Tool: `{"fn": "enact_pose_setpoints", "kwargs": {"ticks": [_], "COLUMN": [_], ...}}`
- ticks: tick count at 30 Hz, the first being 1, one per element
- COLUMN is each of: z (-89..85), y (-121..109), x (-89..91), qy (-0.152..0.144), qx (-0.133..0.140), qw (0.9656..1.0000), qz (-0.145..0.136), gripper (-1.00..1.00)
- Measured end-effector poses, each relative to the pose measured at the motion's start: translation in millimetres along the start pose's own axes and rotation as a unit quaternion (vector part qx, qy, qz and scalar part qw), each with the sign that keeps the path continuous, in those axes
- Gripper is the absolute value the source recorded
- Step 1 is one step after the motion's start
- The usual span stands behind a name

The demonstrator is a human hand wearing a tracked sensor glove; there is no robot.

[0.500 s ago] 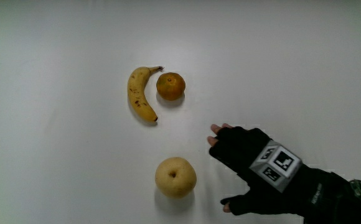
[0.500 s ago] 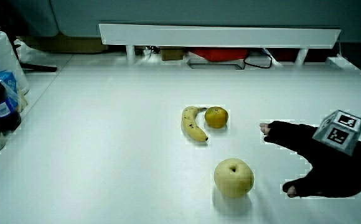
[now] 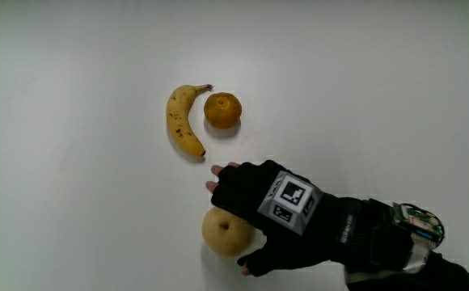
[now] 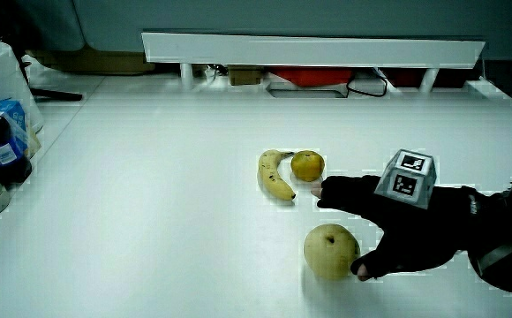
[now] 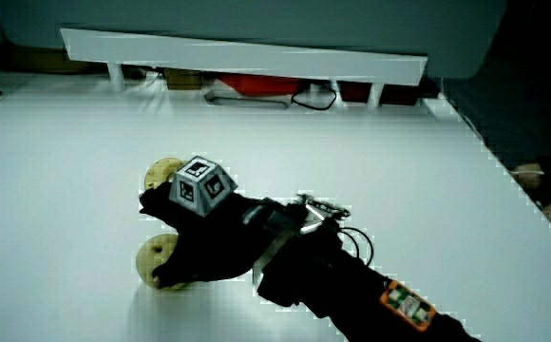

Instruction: Pick pear no leg

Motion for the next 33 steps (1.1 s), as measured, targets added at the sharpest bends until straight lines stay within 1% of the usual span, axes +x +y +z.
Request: {"fn": "enact_pose_setpoints", "kwargs": {"ticks": [2, 3, 4, 5, 9, 10, 11, 14, 15, 19, 22, 23, 28, 29, 30, 31, 32, 33], "z": [1.7, 2.4, -0.2, -3.7, -13.2, -14.7, -20.8, -29.4, -25.3, -25.2, -23.9, -26.7, -30.6, -31.1, -30.3, -30.4, -30.3, -31.0], "y": [7.9, 11.2, 14.9, 17.8, 22.8, 24.4, 27.6, 33.4, 32.7, 34.2, 35.5, 36.4, 38.0, 38.2, 38.1, 38.0, 37.9, 38.1], "x": [-3.3, -7.5, -10.9, -13.8, -21.1, -23.0, -24.2, -27.6, -28.9, -31.3, -35.7, -36.5, -37.0, -36.9, -37.1, -37.1, -37.2, -37.0], "qy": [0.026, 0.038, 0.027, 0.015, 0.003, -0.007, -0.008, -0.014, -0.018, -0.046, -0.07, -0.075, -0.088, -0.082, -0.088, -0.08, -0.081, -0.077], "qx": [0.015, 0.009, 0.016, 0.032, -0.003, -0.003, -0.009, -0.016, -0.019, 0.002, 0.004, 0.002, 0.026, 0.034, 0.027, 0.039, 0.037, 0.047], "qw": [0.9995, 0.999, 0.9991, 0.9988, 0.9988, 0.9989, 0.9987, 0.9984, 0.9983, 0.9981, 0.9968, 0.9965, 0.9954, 0.9957, 0.9954, 0.9956, 0.9956, 0.9955], "qz": [0.014, 0.021, 0.03, 0.035, 0.048, 0.046, 0.05, 0.053, 0.051, 0.041, 0.039, 0.036, 0.028, 0.028, 0.026, 0.027, 0.026, 0.028], "gripper": [0.0, 0.0, 0.0, 0.0, 0.0, 0.0, 0.0, 0.0, 0.0, 0.2, 0.35, 0.4, 0.65, 0.7, 0.75, 0.8, 0.85, 0.9]}}
